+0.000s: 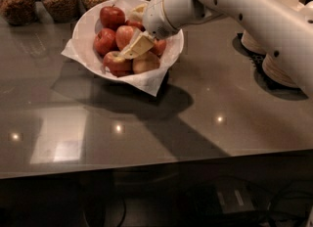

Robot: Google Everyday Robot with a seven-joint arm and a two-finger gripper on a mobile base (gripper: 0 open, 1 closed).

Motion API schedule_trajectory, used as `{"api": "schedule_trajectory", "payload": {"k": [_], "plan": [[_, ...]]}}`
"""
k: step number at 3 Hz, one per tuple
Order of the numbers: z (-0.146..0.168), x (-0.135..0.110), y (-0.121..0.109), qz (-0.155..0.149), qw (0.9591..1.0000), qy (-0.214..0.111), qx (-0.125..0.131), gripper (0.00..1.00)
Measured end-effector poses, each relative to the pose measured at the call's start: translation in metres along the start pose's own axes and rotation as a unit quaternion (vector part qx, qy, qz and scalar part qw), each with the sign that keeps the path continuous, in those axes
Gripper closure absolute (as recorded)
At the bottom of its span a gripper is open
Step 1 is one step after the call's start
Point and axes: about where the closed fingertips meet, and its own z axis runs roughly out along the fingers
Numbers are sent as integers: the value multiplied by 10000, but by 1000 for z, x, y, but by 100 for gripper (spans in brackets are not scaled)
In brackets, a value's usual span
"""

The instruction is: Pick apple from white bowl

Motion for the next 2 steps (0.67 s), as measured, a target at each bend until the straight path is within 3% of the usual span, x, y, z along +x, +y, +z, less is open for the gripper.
{"api": "schedule_trajectory", "payload": {"k": [1, 2], "plan": [[3, 2, 3, 15, 10000, 19, -50, 31], [6, 5, 5, 35, 9999, 36, -90, 41]]}}
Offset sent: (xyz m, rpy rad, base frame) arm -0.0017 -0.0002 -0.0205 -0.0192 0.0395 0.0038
